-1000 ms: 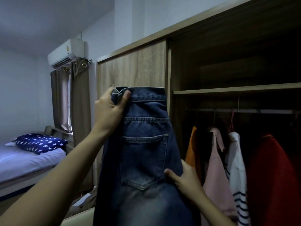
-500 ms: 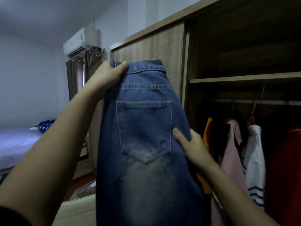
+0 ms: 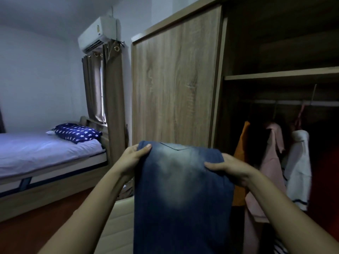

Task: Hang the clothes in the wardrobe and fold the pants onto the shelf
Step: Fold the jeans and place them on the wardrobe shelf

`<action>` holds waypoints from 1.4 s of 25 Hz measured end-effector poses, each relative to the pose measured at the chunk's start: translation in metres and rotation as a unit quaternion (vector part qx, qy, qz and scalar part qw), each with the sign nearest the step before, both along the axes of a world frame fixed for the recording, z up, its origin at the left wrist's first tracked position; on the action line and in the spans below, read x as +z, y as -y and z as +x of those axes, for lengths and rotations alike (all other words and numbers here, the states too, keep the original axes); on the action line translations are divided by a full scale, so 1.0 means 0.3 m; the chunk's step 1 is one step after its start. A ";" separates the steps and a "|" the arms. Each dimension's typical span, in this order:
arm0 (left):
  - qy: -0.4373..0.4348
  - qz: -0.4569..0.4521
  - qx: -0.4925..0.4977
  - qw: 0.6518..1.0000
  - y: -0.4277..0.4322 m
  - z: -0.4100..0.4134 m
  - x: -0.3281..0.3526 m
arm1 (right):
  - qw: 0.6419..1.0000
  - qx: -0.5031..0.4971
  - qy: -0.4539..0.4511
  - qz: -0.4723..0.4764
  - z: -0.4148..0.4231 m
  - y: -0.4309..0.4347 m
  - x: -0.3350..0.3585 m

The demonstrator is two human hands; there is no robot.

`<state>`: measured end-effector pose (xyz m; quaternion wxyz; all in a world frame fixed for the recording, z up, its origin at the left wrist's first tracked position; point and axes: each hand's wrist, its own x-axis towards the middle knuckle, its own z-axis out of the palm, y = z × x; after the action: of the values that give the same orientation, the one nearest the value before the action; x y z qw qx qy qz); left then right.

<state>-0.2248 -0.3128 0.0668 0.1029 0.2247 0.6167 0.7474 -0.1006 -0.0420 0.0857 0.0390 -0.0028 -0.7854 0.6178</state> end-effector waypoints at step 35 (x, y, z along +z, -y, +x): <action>-0.278 0.126 0.082 0.949 0.028 0.232 0.259 | 0.982 -0.038 -0.145 -0.113 0.110 0.077 -0.137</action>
<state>-0.1553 -0.3212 0.1445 -0.1634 0.3833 0.5383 0.7325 -0.0676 -0.0651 0.0444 0.1752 0.0522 -0.6960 0.6944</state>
